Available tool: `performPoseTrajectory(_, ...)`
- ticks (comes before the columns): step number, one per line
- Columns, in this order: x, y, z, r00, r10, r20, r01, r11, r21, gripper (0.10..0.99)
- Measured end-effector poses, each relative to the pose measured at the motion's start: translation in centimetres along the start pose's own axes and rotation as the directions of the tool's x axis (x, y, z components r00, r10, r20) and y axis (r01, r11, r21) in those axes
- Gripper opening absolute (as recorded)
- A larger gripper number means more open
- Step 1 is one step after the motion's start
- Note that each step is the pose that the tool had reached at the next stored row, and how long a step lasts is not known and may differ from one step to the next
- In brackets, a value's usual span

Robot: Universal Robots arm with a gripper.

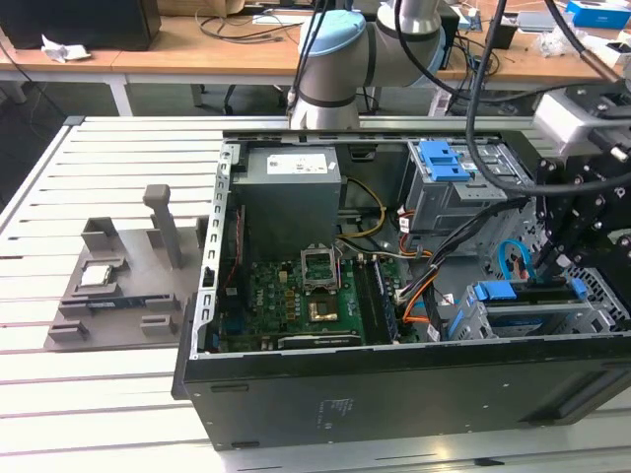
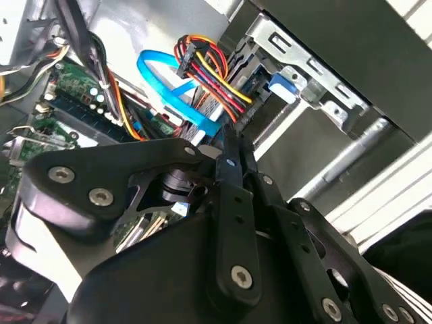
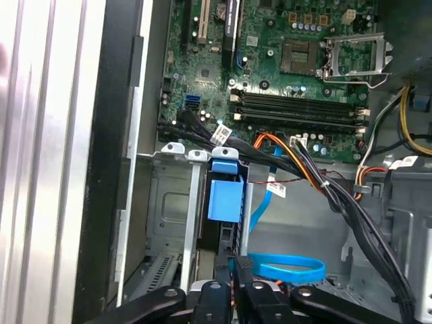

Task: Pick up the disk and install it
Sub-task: 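Insert the second disk wire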

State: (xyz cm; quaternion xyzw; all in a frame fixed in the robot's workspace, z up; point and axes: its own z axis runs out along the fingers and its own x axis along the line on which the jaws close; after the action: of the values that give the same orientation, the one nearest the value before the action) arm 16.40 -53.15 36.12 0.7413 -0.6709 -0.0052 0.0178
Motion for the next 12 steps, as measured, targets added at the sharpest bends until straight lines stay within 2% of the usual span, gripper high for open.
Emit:
performPoseTrajectory(4,-0.30,0.03,-1.90,1.0000,0.000,-0.0001,0.000,1.0000,0.000,0.161)
performPoseTrajectory(5,-0.38,0.04,-2.53,1.0000,0.000,-0.0001,0.000,1.0000,0.000,0.102)
performPoseTrajectory(7,-0.44,0.06,-3.38,1.0000,0.000,-0.0002,0.000,1.0000,0.000,0.102)
performPoseTrajectory(12,-0.44,0.06,-3.52,1.0000,0.000,0.0003,0.000,1.0000,0.000,0.102)
